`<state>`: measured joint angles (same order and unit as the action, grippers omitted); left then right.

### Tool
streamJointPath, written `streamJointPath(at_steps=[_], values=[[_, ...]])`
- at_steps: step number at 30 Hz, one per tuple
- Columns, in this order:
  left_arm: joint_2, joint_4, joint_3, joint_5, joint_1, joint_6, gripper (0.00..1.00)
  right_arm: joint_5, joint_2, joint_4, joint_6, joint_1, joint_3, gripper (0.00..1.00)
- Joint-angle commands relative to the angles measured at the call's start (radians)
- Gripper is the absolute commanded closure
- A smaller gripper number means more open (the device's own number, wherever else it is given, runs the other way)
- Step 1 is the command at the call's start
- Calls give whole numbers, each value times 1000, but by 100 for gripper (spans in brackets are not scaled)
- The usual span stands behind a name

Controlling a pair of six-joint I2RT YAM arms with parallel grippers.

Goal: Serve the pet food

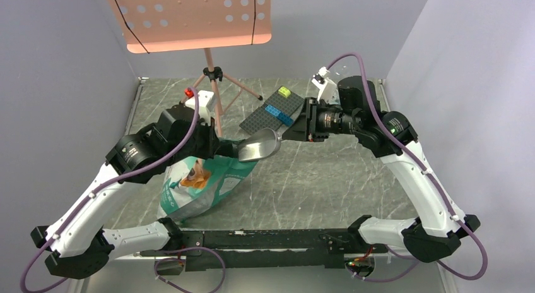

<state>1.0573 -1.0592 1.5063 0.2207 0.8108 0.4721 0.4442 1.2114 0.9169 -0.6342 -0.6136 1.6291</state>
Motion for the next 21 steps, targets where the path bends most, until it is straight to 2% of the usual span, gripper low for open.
streamJointPath(at_steps=[1, 5, 9, 11, 16, 21], values=[[-62, 136, 48, -33, 1, -7, 100, -120, 39, 107, 104, 39, 36, 100], [-51, 130, 72, -29, 2, -14, 100, -80, 47, 61, 103, 18, 36, 100], [-26, 132, 99, -49, 2, -18, 100, -110, 58, -36, 80, -101, -7, 100], [-23, 131, 101, -53, 2, -17, 100, -125, 64, -50, 54, -104, 1, 100], [-43, 130, 67, -47, 2, -10, 100, -142, 114, 42, -12, -82, 194, 100], [-54, 136, 51, -59, 1, -2, 100, -79, 104, -3, -169, -24, 163, 100]])
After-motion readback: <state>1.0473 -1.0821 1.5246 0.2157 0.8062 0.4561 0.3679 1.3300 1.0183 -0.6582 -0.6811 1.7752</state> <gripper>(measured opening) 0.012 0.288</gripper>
